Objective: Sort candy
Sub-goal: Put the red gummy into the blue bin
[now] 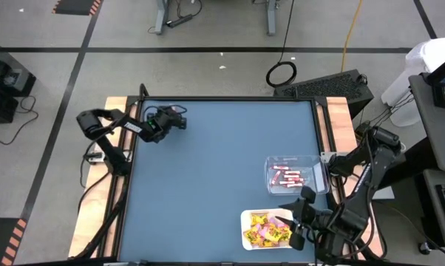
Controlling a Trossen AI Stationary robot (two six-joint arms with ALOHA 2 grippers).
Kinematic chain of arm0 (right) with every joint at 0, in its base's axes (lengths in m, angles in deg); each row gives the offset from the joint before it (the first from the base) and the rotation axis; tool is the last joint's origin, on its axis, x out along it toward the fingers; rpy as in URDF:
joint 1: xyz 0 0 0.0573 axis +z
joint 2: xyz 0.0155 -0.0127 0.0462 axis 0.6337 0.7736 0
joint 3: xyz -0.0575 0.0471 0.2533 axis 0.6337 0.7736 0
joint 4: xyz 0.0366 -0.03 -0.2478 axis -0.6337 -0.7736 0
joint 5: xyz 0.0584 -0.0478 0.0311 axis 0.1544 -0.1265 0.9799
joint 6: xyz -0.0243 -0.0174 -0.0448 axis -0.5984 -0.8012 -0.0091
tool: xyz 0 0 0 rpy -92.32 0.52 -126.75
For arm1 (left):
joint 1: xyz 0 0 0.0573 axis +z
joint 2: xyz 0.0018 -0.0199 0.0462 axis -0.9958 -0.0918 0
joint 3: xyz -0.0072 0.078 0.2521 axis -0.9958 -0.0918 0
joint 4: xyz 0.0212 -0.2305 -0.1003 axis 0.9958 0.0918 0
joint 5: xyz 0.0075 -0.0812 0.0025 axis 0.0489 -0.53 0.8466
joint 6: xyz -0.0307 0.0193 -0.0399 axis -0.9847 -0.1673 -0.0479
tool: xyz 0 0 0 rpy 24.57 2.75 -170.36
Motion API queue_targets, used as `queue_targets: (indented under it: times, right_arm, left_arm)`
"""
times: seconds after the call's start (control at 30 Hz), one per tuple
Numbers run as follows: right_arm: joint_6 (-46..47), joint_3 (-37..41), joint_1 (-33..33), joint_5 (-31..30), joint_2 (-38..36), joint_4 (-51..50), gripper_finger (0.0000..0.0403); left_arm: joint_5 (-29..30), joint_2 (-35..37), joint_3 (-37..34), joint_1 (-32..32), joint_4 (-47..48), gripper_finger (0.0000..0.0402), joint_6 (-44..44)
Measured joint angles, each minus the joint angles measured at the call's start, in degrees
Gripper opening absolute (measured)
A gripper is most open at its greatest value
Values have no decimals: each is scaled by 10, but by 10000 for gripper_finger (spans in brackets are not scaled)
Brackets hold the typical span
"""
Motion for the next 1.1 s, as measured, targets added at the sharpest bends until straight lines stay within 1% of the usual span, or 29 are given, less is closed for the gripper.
queue_targets:
  times: [0.27, 0.33, 0.43, 0.53, 0.63, 0.83, 0.9, 1.1]
  right_arm:
    - [-5, 0, 0, -2, 6, 11, 157]
    - [-6, 0, 0, -2, 6, 11, 157]
    - [-6, 0, 0, -2, 6, 11, 157]
    - [-3, 0, 0, -2, 6, 11, 157]
    - [-2, 0, 0, -2, 6, 16, 157]
    - [-18, 0, 0, -9, 21, 21, 157]
    - [-21, 0, 0, -18, 30, 23, 157]
    - [-24, 0, -1, -15, 56, 26, 157]
  left_arm:
    - [26, -33, 2, -18, -23, 176, 3]
    - [28, -40, 2, -22, -35, 155, 15]
    - [28, -40, 1, -35, -38, 126, 30]
    - [26, -32, 0, -48, -33, 106, 36]
    - [17, -23, 0, -61, -29, 95, 46]
    - [3, 5, -1, -89, -26, 93, 74]
    - [-5, 22, -1, -100, -20, 93, 84]
    - [-51, 91, -1, -143, 2, 93, 113]
